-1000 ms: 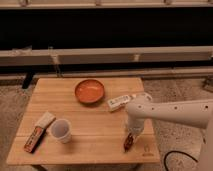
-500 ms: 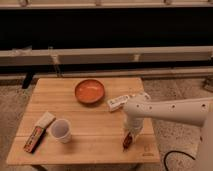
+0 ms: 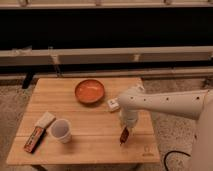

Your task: Place the pepper in the ceramic bowl

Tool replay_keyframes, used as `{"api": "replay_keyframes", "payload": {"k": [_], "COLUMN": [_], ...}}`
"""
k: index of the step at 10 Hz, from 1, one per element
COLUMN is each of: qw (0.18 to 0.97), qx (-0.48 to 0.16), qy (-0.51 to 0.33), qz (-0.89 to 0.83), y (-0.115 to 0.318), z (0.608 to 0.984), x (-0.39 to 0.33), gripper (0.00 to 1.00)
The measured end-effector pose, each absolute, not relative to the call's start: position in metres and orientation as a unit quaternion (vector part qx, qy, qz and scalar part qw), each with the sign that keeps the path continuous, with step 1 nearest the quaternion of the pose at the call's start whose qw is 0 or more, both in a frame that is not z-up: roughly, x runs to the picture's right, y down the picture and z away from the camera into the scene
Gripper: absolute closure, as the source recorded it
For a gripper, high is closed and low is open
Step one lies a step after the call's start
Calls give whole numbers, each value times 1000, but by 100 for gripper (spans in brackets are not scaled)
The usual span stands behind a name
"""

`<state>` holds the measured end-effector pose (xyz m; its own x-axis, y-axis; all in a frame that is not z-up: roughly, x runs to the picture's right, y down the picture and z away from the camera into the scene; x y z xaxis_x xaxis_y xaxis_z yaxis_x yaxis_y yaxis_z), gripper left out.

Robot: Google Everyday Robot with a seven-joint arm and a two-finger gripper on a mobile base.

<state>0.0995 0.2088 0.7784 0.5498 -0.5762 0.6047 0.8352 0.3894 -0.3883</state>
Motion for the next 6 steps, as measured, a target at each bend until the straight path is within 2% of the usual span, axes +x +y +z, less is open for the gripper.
{"api": "replay_keyframes", "payload": {"k": [6], "qw": [790], "qx": [-332], "qy": [-192], "qz": [-478], "y": [153], "z": [780], "x": [61], "gripper": [100]}}
